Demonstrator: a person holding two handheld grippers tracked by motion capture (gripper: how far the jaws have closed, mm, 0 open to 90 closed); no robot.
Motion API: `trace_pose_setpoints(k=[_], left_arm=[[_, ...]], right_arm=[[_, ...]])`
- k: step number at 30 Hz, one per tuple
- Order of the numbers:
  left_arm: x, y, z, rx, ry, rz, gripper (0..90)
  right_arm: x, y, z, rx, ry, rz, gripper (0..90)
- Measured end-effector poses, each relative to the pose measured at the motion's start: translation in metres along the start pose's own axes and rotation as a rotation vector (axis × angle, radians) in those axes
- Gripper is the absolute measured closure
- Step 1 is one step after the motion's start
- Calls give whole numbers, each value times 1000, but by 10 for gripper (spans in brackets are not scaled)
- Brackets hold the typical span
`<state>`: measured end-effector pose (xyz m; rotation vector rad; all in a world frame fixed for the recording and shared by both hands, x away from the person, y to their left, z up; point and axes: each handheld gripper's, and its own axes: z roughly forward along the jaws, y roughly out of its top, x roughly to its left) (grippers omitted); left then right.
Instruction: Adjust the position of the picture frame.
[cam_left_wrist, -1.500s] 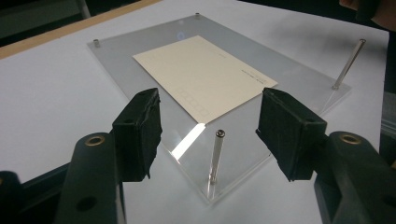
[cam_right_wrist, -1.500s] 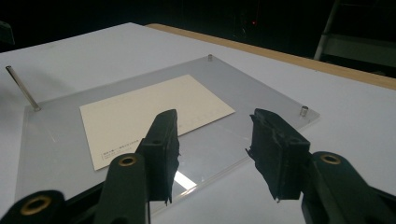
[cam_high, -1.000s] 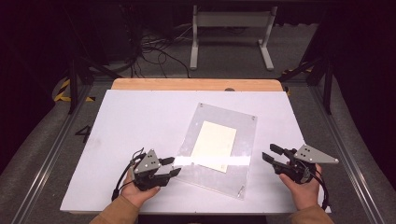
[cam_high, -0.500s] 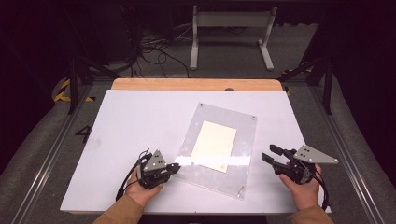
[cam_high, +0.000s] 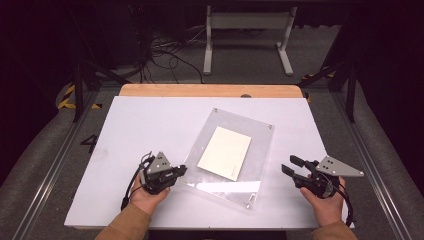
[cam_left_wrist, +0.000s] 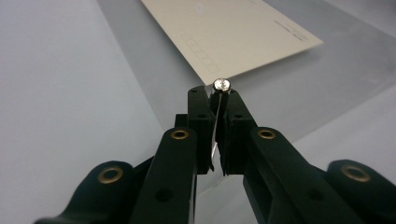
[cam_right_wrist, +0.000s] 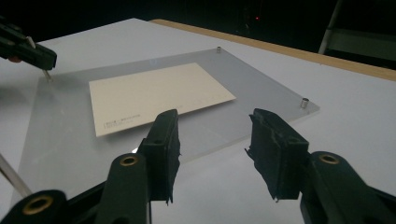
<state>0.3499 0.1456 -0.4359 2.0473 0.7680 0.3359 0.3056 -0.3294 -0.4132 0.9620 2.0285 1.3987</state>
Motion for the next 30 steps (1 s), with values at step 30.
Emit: trace_pose_setpoints(k=[30], left_arm=[[75,2,31,-66,296,-290,753]], right_arm=[[1,-11,-19,14,-30,20,515]])
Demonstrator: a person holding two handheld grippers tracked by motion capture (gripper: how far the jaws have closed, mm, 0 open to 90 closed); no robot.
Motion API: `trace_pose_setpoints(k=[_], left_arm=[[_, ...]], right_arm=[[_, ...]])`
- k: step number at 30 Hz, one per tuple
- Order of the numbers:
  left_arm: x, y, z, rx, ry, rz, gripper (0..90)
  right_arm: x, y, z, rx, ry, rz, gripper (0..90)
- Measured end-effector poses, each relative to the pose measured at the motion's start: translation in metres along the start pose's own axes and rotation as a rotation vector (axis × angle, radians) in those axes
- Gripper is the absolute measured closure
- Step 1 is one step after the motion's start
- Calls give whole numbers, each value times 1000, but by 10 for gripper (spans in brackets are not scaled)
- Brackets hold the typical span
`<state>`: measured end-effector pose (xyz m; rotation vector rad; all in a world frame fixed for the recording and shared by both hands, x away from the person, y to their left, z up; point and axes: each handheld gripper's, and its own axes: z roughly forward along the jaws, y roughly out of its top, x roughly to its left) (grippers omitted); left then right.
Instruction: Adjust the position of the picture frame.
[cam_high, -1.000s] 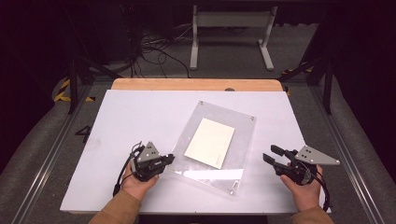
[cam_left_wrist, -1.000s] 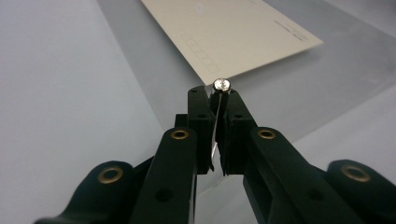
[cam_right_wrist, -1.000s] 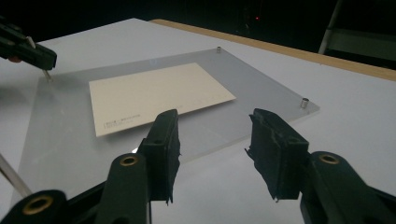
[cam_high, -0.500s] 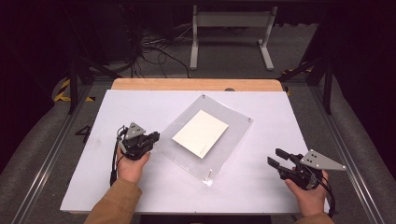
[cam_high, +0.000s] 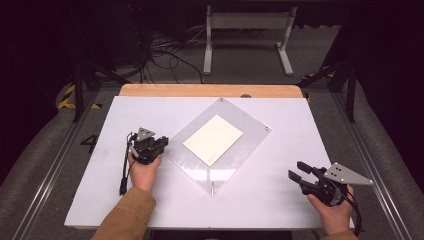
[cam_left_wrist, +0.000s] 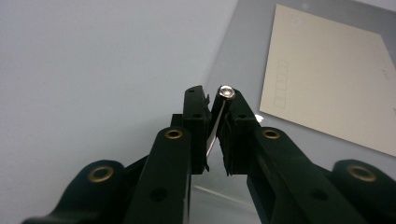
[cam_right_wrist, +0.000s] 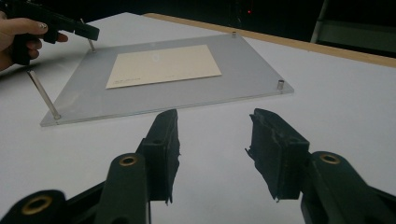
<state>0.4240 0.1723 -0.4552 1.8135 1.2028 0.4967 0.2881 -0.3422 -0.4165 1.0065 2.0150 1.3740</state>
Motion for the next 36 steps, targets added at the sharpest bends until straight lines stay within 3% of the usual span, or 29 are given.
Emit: trace_pose_setpoints(k=[1,2,4,5,7,8,10,13,18,19,20,22,26,30,36], left_arm=[[-2,1,-2,-1,19,8,548],[-7,2,-9,-16,35,19,496],[-17,4,-21,-42,26,57,440],[-17,4,-21,-42,26,57,429],[-32,6,-38,-82,11,131,427],[-36,7,-43,-96,-9,156,473],[-46,8,-53,-100,-67,199,501],[-56,8,-61,-84,-186,199,516],[-85,2,-66,-58,-372,285,487],[-89,0,-67,-56,-399,290,485],[-89,0,-67,-56,-399,290,479],[-99,-2,-66,-52,-456,320,468],[-117,-9,-59,-19,-488,392,439],[-131,-15,-46,25,-495,449,457],[-144,-24,-25,103,-509,464,482]], right_arm=[[1,1,1,1,4,-5,513],[2,1,1,0,4,-9,512],[2,2,1,2,7,-9,511],[2,2,1,2,7,-9,511],[2,2,2,1,8,-10,510],[2,2,2,2,9,-9,510],[2,2,3,2,12,-7,509],[2,3,4,3,14,-8,507],[2,3,6,4,23,-7,504],[2,4,7,3,26,-4,504],[2,4,7,3,26,-4,504],[3,4,8,4,27,-8,503],[3,4,8,7,29,-8,502],[3,3,9,10,33,-8,500],[4,3,10,13,36,-8,500]])
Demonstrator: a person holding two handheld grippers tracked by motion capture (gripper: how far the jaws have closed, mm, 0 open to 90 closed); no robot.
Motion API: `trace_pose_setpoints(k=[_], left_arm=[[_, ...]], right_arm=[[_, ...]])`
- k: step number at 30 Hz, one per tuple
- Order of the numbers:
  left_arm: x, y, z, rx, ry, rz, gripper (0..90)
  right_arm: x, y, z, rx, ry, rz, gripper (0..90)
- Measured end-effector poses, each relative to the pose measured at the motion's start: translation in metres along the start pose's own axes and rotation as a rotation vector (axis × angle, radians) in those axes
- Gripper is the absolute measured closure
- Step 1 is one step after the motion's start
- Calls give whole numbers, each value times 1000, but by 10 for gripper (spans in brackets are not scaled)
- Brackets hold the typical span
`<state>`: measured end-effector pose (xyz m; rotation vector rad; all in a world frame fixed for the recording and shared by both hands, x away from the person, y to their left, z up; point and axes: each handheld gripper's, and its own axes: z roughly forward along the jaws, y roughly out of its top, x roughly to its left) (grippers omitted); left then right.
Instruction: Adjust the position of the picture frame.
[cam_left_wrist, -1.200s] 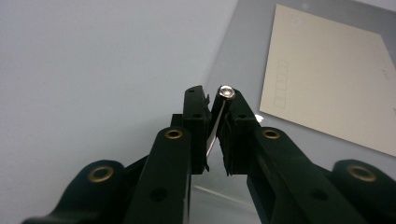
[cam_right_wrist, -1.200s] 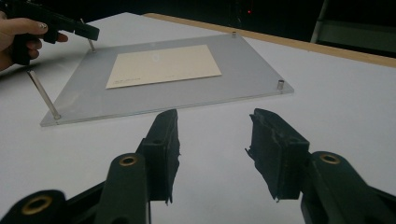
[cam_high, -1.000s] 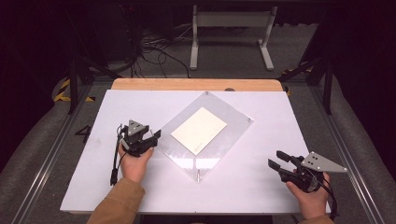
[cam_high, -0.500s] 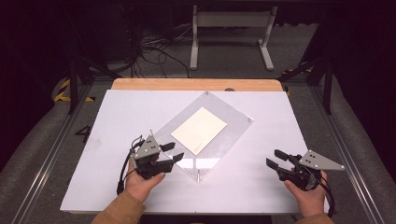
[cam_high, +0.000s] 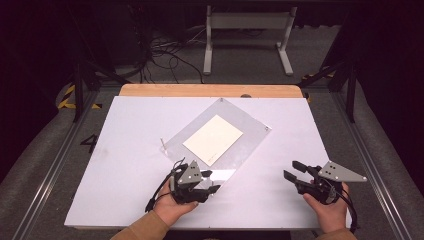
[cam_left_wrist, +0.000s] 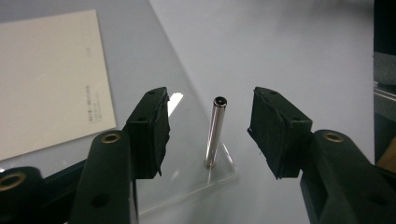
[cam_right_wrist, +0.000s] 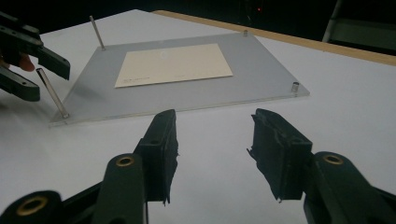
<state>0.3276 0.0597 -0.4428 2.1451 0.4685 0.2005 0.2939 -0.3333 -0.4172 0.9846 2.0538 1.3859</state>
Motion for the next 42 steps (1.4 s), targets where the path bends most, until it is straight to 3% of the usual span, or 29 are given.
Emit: trace_pose_setpoints(k=[3,7,8,12,18,22,23,28,30,35,39,42], left_arm=[[-1,0,9,32,17,1,542],[-5,0,11,48,39,7,825],[-4,1,11,53,31,-8,842],[-4,3,10,63,30,-24,847],[6,2,-8,55,41,-81,848],[24,-9,-40,13,100,-167,848],[24,-9,-40,13,100,-167,848],[41,-24,-63,12,187,-238,848],[46,-29,-69,21,223,-253,847],[62,-44,-83,16,315,-291,847],[73,-56,-87,34,394,-311,845],[77,-62,-84,49,391,-327,836]], right_arm=[[0,0,0,3,3,-2,501],[0,0,0,2,6,-4,504],[0,0,0,2,7,-5,507],[2,1,0,-2,7,-14,511],[4,4,2,-1,24,-30,526],[5,7,4,7,26,-43,546],[5,7,4,7,26,-43,546],[5,14,7,17,35,-76,638],[5,18,9,19,59,-85,672],[5,25,19,67,119,-90,683],[7,32,30,120,130,-106,682],[7,39,37,148,138,-118,675]])
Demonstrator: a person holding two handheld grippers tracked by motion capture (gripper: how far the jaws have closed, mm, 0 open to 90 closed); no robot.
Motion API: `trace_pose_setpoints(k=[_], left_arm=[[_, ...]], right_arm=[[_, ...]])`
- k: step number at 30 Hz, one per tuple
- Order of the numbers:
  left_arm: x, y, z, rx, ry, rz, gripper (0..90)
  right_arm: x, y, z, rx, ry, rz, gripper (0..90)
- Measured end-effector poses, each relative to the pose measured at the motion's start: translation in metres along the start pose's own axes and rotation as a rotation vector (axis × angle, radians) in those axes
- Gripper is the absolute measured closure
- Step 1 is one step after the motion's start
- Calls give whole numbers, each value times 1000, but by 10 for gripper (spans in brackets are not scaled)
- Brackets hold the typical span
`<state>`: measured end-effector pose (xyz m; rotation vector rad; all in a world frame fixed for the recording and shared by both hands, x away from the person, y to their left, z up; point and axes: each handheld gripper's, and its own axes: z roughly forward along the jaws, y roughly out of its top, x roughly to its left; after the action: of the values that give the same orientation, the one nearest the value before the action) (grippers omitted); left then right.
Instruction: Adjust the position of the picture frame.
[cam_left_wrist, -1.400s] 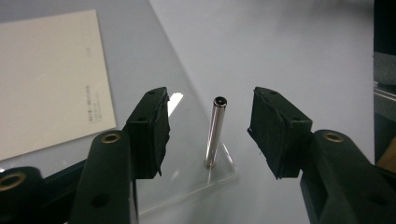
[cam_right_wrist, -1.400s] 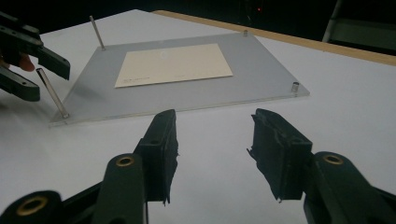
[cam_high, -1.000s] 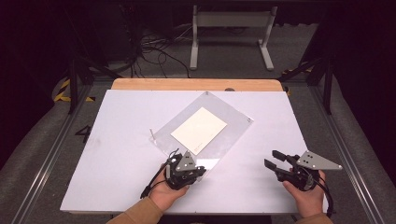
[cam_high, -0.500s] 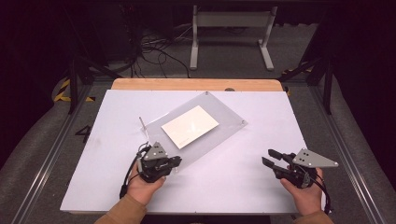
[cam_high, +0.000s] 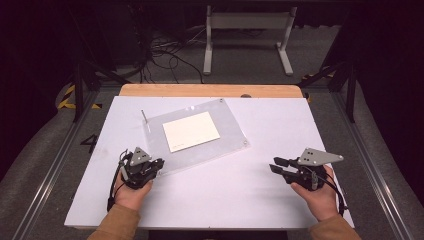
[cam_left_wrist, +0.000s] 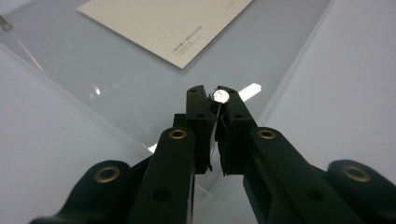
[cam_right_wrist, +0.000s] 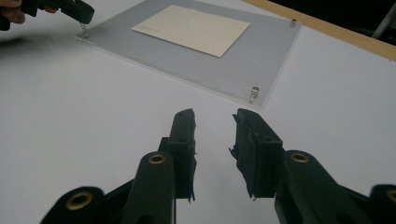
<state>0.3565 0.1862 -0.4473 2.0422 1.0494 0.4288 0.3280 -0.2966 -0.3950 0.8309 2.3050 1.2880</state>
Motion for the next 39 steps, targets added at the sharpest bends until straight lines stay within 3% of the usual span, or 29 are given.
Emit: trace_pose_setpoints(k=[5,11,15,25,32,35,39], left_arm=[[1,-1,-3,-42,-35,-30,755],[0,-2,-6,-90,-80,-17,599],[0,-3,-10,-114,-86,-11,541],[3,-12,-22,-147,-57,-20,477],[2,-16,-29,-160,-39,-25,472],[1,-19,-31,-158,-30,-15,471],[0,-20,-31,-154,-22,-13,472]], right_arm=[[-8,23,13,63,27,-31,669],[-15,45,30,126,64,-79,668],[-24,62,53,213,94,-109,650],[-39,71,92,288,99,-96,624],[-52,73,115,330,99,-58,626],[-60,71,128,345,112,-11,658],[-63,68,139,365,96,7,658]])
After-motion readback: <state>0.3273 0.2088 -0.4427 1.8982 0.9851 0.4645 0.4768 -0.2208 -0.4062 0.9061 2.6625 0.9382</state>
